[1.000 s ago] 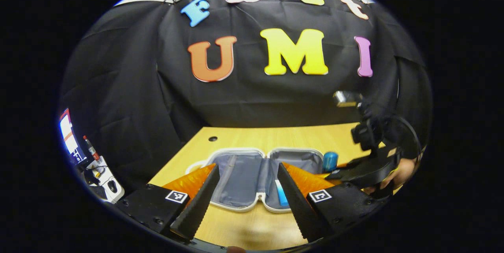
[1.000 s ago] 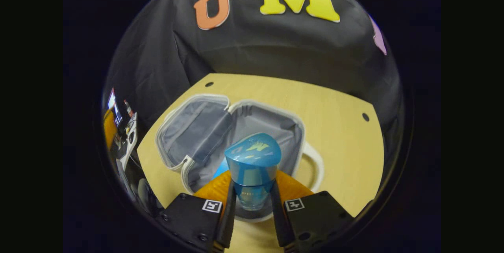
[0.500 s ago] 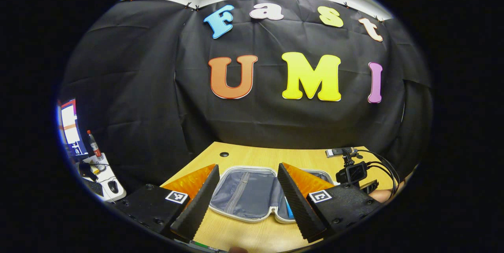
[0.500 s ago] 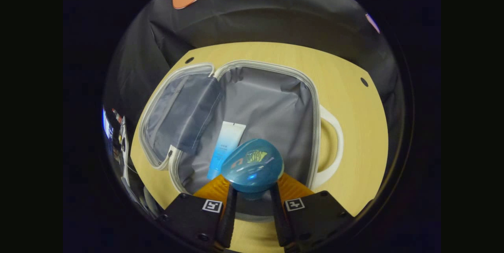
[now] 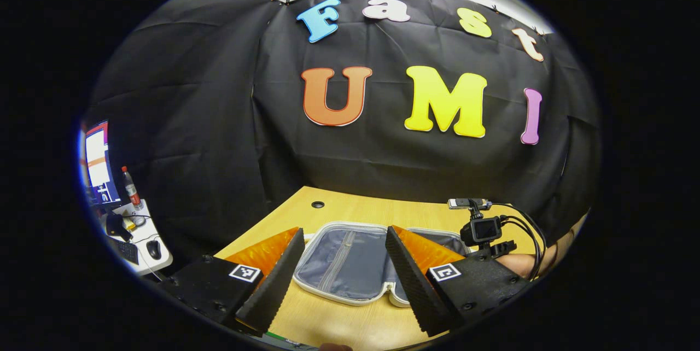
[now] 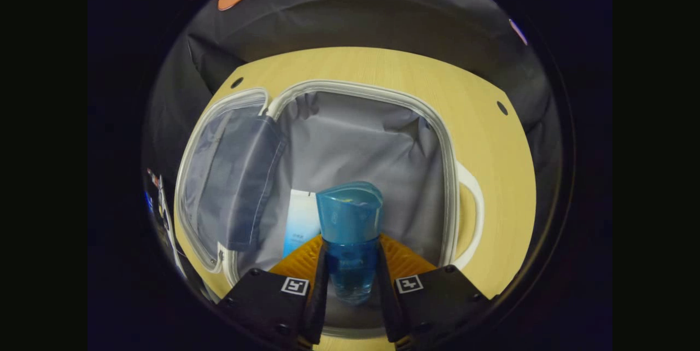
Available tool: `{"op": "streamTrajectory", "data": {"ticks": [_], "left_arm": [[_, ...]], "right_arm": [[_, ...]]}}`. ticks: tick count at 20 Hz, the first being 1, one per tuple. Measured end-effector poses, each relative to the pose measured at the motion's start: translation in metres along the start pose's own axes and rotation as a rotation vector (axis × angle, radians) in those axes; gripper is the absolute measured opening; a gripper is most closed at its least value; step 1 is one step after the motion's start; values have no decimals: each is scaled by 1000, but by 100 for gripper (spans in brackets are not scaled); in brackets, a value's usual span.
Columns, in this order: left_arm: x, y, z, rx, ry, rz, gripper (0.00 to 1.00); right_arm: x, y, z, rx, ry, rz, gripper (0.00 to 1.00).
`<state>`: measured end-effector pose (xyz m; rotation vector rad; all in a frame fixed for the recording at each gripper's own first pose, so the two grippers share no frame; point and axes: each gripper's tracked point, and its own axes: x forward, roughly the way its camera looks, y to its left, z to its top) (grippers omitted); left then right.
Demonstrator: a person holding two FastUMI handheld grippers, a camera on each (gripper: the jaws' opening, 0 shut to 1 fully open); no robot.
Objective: First open the suitcase, pack the skin care products into it, and then close the suitcase.
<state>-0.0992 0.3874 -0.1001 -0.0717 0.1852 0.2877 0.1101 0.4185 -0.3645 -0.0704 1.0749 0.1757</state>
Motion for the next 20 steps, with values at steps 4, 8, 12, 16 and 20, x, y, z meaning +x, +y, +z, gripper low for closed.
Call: {"op": "streamTrajectory", "data": {"ticks": [4,8,12,16,20], "left_arm": [[3,10,-11,-31,24,24,96],[4,19,-18,-37,45,56,96],[6,37,-22,-48,48,83,96],[23,62,-40,-79,87,103,96],[56,98,-71,-214,163,87,96]], "right_arm": [[10,-3,1,40,49,-34,41],[19,-11,-8,107,130,-61,40],[20,-11,-5,118,132,-43,42],[19,-9,-4,116,122,-15,42],[3,-4,-1,76,88,46,66]]}}
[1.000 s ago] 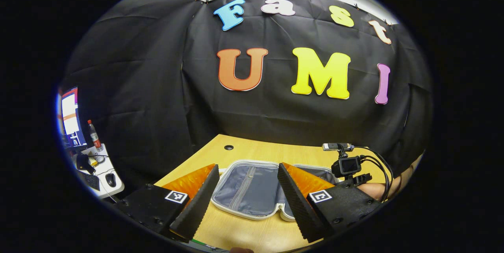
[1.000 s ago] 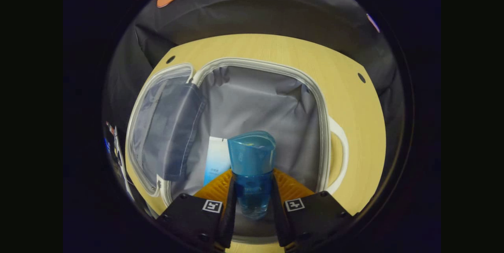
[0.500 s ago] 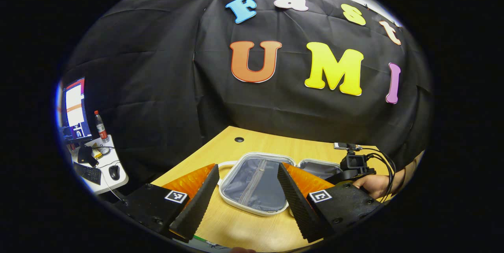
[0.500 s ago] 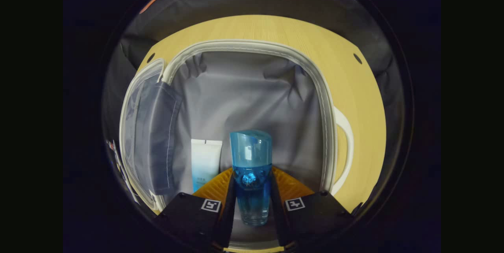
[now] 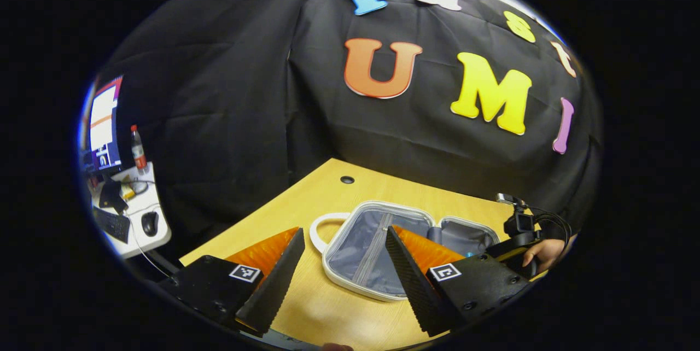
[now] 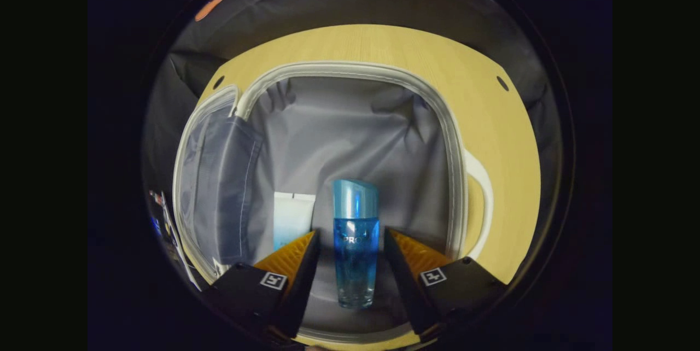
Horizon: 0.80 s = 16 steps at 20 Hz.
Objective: First open the suitcase, pack the skin care products into it, and then close the suitcase.
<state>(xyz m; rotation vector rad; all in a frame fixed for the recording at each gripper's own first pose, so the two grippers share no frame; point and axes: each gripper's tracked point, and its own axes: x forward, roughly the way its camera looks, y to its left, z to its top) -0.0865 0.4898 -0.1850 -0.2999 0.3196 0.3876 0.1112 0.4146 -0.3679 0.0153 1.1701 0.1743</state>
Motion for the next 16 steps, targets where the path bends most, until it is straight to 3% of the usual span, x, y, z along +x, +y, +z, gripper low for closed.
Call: {"op": "streamTrajectory", "data": {"ticks": [1,5,9,12,16], "left_arm": [[11,12,-6,-47,24,2,96],[64,44,-18,-217,99,-45,99],[118,66,-56,-360,236,-88,99],[145,67,-71,-489,285,-157,99],[168,57,-76,-647,288,-227,96]], "right_arm": [[-9,2,3,-21,-26,18,75],[-66,5,27,-124,-205,96,80],[-153,0,40,-212,-401,183,81],[-219,-27,47,-261,-562,173,77],[-291,-73,51,-272,-738,113,81]]}}
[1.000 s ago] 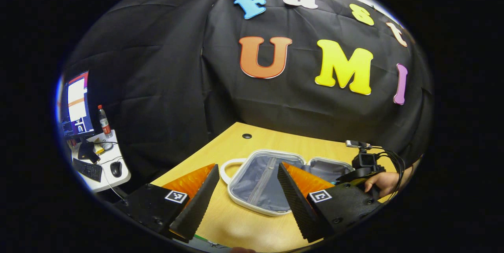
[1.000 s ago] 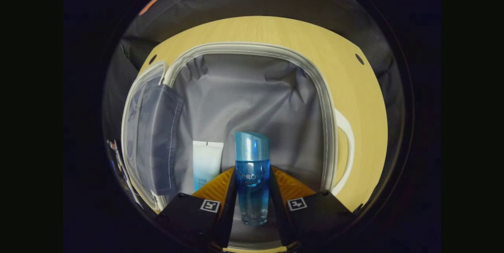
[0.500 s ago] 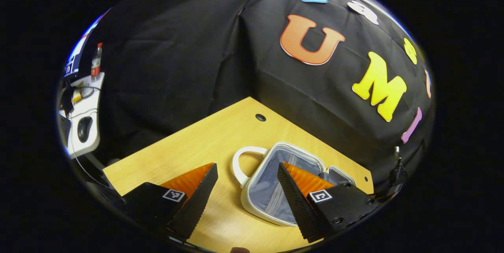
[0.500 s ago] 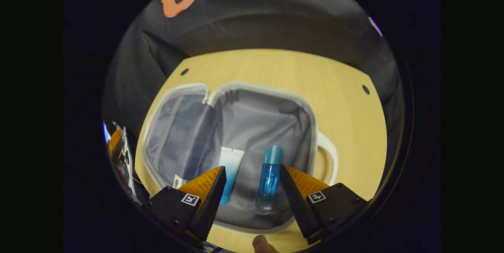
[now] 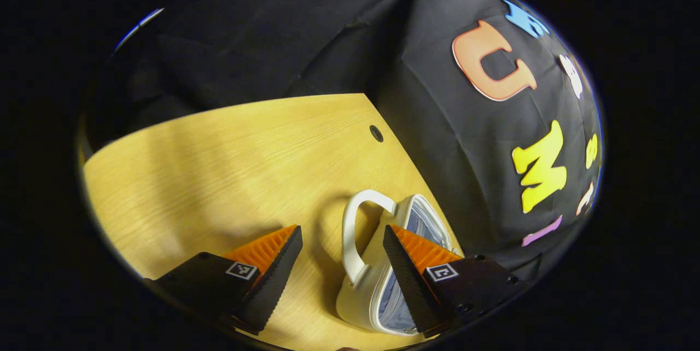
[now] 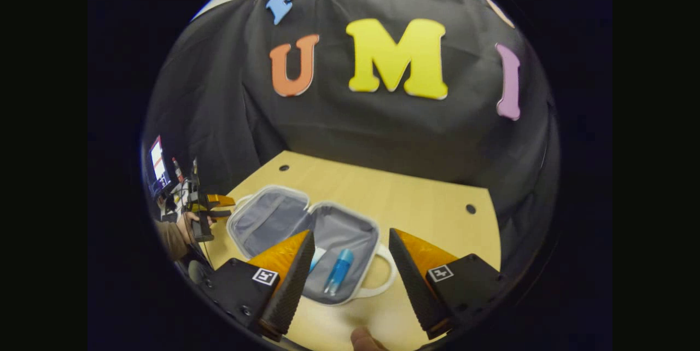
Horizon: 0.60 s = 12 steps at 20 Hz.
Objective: First open the suitcase, pack the skin care products into it, and then close the suitcase.
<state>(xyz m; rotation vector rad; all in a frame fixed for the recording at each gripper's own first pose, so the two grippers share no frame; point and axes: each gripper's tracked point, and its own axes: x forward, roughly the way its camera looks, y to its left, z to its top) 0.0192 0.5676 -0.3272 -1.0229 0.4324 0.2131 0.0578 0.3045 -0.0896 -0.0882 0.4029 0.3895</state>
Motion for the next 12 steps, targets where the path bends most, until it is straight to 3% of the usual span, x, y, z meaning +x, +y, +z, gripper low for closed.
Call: {"op": "streamTrajectory", "data": {"ticks": [1,3,4,7,9,12], "left_arm": [[6,2,2,-30,-6,-1,78],[21,14,-4,-90,15,30,67],[20,12,-7,-115,22,28,50],[26,-3,-12,-131,38,-22,34],[26,0,-14,-88,43,22,18],[17,-14,-7,-17,27,42,11]], "right_arm": [[-10,-10,6,7,-23,-16,81],[-28,-34,11,23,-50,-66,80],[-34,-41,12,33,-59,-80,81],[-44,-67,12,45,-77,-124,77],[-51,-79,13,58,-91,-140,81],[-60,-95,18,60,-120,-157,81]]}}
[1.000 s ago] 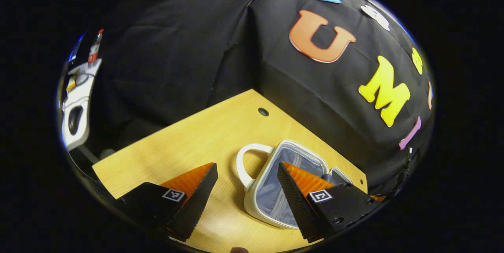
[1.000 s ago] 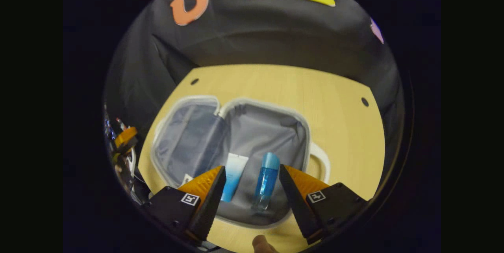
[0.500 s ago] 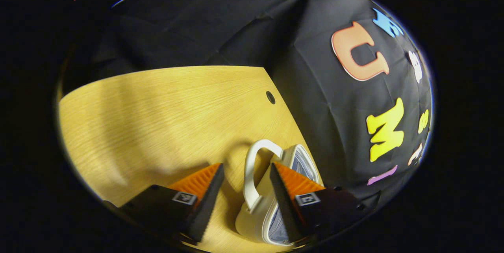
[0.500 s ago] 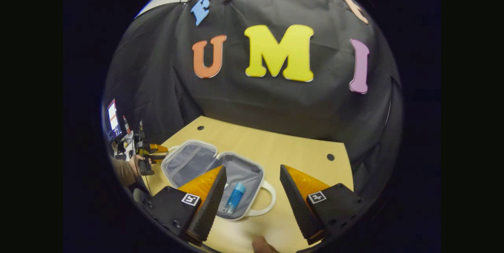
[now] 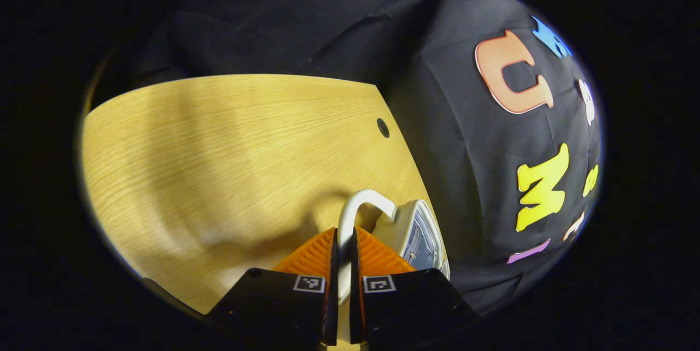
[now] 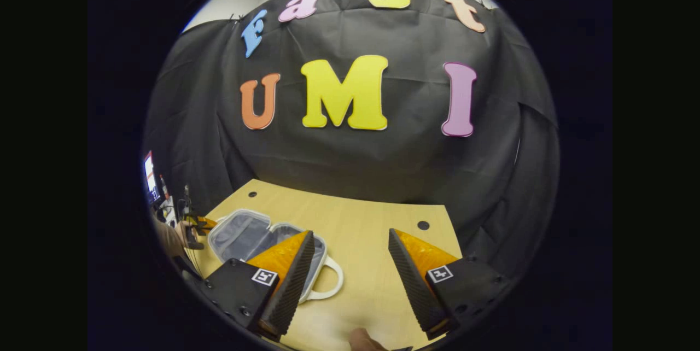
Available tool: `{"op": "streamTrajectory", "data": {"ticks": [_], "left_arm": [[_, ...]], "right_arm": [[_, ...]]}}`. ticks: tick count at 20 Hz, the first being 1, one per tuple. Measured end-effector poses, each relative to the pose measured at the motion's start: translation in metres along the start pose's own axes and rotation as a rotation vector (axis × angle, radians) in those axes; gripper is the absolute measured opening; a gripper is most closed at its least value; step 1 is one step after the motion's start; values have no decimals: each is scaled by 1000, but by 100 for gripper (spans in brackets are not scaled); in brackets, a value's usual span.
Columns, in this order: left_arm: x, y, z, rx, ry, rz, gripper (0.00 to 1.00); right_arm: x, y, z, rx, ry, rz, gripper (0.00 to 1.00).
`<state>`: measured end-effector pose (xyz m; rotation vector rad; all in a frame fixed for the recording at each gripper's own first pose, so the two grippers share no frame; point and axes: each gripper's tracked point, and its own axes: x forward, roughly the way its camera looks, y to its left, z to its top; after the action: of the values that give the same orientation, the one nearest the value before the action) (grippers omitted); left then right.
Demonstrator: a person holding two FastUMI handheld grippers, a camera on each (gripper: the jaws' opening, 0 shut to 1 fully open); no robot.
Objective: First open the suitcase, pack the skin care products into it, and then close the suitcase.
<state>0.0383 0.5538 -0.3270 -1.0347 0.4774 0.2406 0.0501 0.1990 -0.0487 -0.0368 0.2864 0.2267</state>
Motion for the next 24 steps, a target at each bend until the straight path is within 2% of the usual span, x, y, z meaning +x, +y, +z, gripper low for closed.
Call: {"op": "streamTrajectory", "data": {"ticks": [5,11,12,14,18,20,24], "left_arm": [[-25,-41,19,118,-55,11,4],[-67,-150,26,485,-210,-30,3],[-75,-169,20,534,-231,-40,3],[-90,-208,7,658,-269,-61,3],[-102,-262,-43,898,-315,-15,3],[-113,-286,-68,956,-348,-11,3],[-116,-317,-127,975,-375,-3,3]], "right_arm": [[-10,-11,12,-19,-52,11,81],[-18,-12,15,-31,-93,78,81],[-18,-14,14,-30,-93,86,78],[-19,-24,14,-24,-85,107,81],[-23,-39,16,-19,-81,139,81],[-25,-47,14,-14,-77,148,81],[-33,-64,15,-10,-96,159,81]]}}
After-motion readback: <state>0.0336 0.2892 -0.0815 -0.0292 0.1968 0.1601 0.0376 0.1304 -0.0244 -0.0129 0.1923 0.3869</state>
